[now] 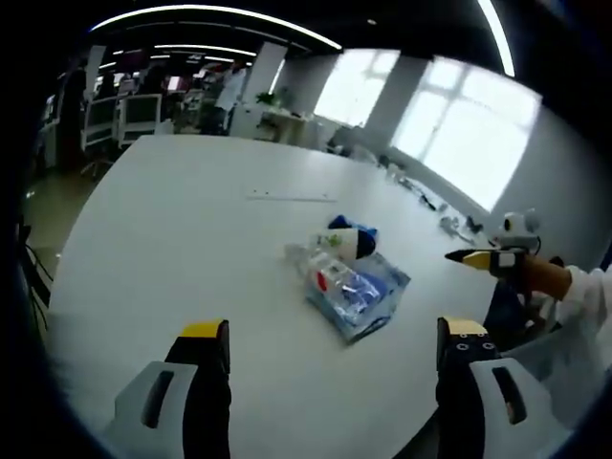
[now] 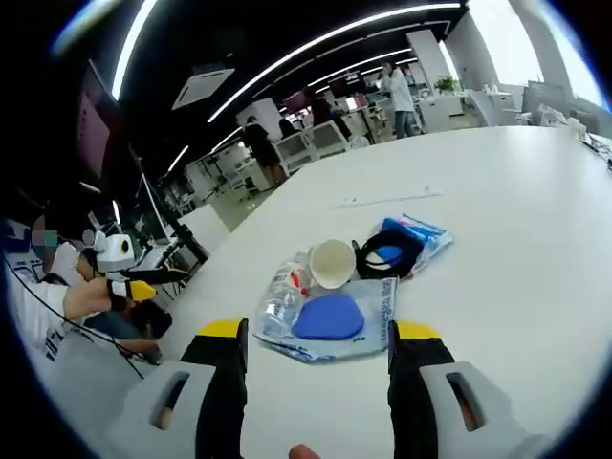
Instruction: Arrange the tabletop items into an orderly group along one side of the table until the central work area is clear of visible clutter.
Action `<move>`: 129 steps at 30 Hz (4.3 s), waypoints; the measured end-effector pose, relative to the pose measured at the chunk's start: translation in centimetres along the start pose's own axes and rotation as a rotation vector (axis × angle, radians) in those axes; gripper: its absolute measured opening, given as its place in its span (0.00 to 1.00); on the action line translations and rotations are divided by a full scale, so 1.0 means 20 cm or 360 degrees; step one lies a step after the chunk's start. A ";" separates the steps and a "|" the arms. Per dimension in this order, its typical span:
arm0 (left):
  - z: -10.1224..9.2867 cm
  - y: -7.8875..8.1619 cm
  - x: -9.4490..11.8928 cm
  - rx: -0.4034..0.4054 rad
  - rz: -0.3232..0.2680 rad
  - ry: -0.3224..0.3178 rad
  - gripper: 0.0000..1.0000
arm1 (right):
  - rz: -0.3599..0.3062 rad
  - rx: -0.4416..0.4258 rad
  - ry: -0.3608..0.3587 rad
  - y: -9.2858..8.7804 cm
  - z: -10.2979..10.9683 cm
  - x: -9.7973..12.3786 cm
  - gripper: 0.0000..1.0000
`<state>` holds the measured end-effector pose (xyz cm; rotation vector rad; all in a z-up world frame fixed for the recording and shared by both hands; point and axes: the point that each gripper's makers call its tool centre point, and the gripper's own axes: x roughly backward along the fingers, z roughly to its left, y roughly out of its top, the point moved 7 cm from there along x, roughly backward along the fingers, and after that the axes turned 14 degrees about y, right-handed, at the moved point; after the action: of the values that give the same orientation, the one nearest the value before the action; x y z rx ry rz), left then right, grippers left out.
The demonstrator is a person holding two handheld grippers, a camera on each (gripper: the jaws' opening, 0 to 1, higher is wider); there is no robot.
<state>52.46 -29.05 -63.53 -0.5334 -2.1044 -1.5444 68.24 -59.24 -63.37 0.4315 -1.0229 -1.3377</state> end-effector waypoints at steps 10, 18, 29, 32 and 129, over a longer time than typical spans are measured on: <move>0.02 -0.02 0.03 0.0018 0.0007 0.0007 0.85 | 0.0052 -0.0019 0.0063 0.02 -0.02 -0.14 0.57; 0.04 -0.02 0.04 0.0041 0.0000 0.0021 0.84 | 0.0091 -0.0034 0.0113 0.04 -0.05 -0.25 0.57; 0.09 -0.04 0.07 0.0065 0.0002 0.0050 0.83 | 0.0156 -0.0029 0.0158 0.04 -0.05 -0.38 0.57; 0.11 -0.05 0.07 0.0072 0.0007 0.0062 0.82 | 0.0183 -0.0047 0.0168 0.02 -0.06 -0.41 0.57; 0.20 -0.13 0.10 0.0230 0.0027 0.0087 0.77 | 0.0724 -0.0045 -0.0106 -0.11 -0.11 -1.06 0.45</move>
<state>48.71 -25.87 -65.39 -0.4516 -2.1436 -1.3692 70.66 -40.66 -73.74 0.1199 -1.0786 -0.9603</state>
